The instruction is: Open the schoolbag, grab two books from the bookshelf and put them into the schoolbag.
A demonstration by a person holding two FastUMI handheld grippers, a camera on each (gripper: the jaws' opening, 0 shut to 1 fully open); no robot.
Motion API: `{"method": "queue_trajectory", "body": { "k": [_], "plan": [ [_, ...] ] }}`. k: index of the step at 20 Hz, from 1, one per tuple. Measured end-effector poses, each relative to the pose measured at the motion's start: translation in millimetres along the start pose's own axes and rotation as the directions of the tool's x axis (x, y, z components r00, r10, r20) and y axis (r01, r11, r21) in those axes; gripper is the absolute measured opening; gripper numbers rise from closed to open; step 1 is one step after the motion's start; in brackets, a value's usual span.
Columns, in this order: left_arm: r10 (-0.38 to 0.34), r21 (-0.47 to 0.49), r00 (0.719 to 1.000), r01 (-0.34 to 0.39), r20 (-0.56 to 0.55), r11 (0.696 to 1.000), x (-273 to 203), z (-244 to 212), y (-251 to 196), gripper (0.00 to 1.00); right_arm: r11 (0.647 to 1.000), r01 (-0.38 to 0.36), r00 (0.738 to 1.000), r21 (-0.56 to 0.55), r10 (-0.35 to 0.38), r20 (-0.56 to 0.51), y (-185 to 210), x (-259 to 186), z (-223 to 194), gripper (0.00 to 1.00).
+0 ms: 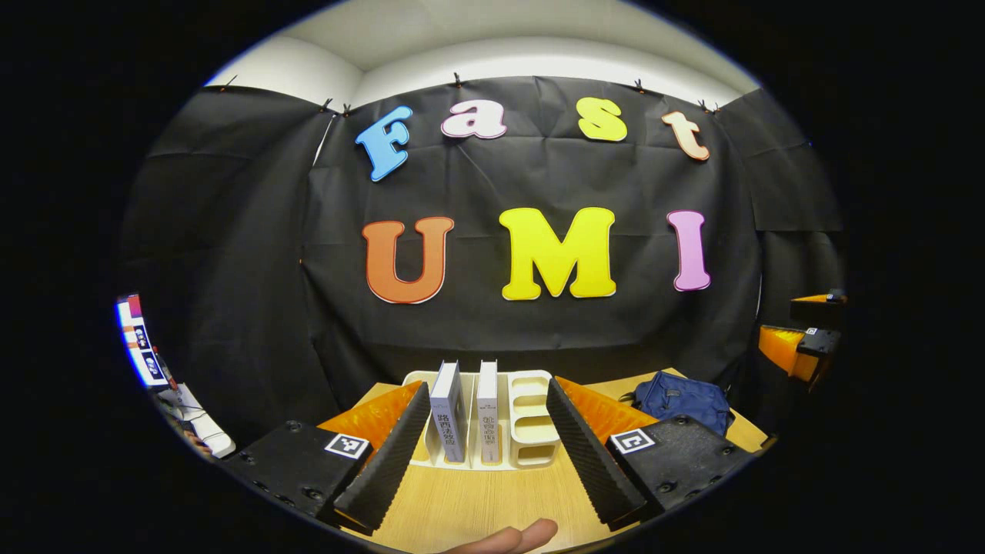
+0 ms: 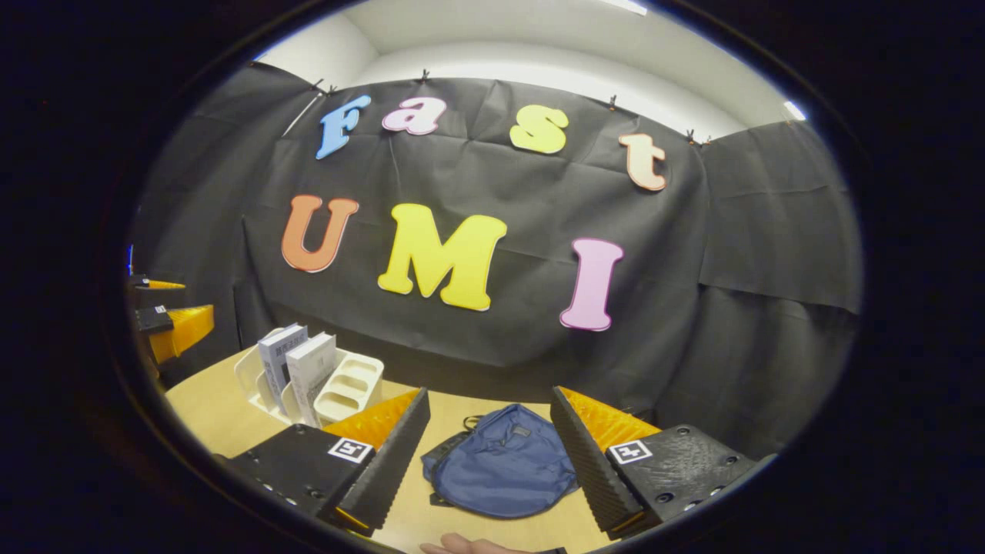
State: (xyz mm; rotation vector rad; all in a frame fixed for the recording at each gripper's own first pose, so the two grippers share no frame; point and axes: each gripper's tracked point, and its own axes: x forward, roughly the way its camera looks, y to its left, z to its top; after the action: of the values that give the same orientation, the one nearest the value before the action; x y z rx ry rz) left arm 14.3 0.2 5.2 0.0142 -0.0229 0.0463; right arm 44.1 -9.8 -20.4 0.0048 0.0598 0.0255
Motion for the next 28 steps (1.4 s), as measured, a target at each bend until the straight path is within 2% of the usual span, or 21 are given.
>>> {"method": "queue_trajectory", "body": {
  "k": [6, 8, 9, 11, 15, 18, 20, 21, 24, 26, 28],
  "plan": [
    [0.000, 0.013, 1.000, 0.000, -0.010, 1.000, 4, -5, -13, 0.98, 1.000, -0.004, 1.000, -0.011, 0.003, -0.028, -10, 17, -14, 0.98],
    [-0.005, 0.020, 1.000, 0.005, -0.016, 1.000, 5, -6, -19, 0.98, 0.999, -0.019, 0.999, -0.029, 0.017, -0.048, -9, 28, -33, 0.95],
    [-0.009, 0.023, 1.000, 0.010, -0.023, 1.000, 7, -9, -22, 0.98, 0.998, -0.027, 0.996, -0.051, 0.023, -0.081, -8, 37, -54, 0.98],
    [-0.004, 0.034, 0.999, 0.005, -0.032, 0.999, 6, -15, -25, 0.98, 0.993, -0.040, 0.984, -0.114, 0.019, -0.178, -7, 58, -104, 0.95],
    [0.017, 0.061, 0.998, -0.014, -0.058, 0.998, 3, -24, -23, 0.98, 0.975, -0.089, 0.941, -0.202, 0.016, -0.339, -4, 75, -194, 0.96],
    [0.045, 0.092, 0.996, -0.038, -0.077, 0.995, 0, -30, -18, 0.98, 0.960, -0.114, 0.912, -0.254, 0.000, -0.410, 0, 88, -251, 0.96],
    [0.060, 0.119, 0.994, -0.049, -0.090, 0.992, -3, -35, -15, 0.98, 0.937, -0.158, 0.895, -0.310, 0.004, -0.446, 5, 89, -278, 0.99],
    [0.067, 0.132, 0.993, -0.055, -0.093, 0.990, -2, -36, -13, 0.98, 0.924, -0.191, 0.890, -0.330, 0.021, -0.455, 10, 89, -289, 0.96],
    [0.087, 0.136, 0.991, -0.072, -0.102, 0.988, -3, -40, -11, 0.97, 0.887, -0.280, 0.856, -0.366, 0.058, -0.514, 29, 94, -317, 0.96],
    [0.090, 0.112, 0.990, -0.077, -0.113, 0.991, -1, -40, -15, 0.98, 0.845, -0.319, 0.831, -0.429, 0.032, -0.555, 35, 103, -334, 0.96],
    [0.102, 0.105, 0.987, -0.089, -0.127, 0.991, -2, -42, -16, 0.98, 0.781, -0.369, 0.806, -0.505, -0.002, -0.592, 33, 110, -353, 0.94]
  ]
}}
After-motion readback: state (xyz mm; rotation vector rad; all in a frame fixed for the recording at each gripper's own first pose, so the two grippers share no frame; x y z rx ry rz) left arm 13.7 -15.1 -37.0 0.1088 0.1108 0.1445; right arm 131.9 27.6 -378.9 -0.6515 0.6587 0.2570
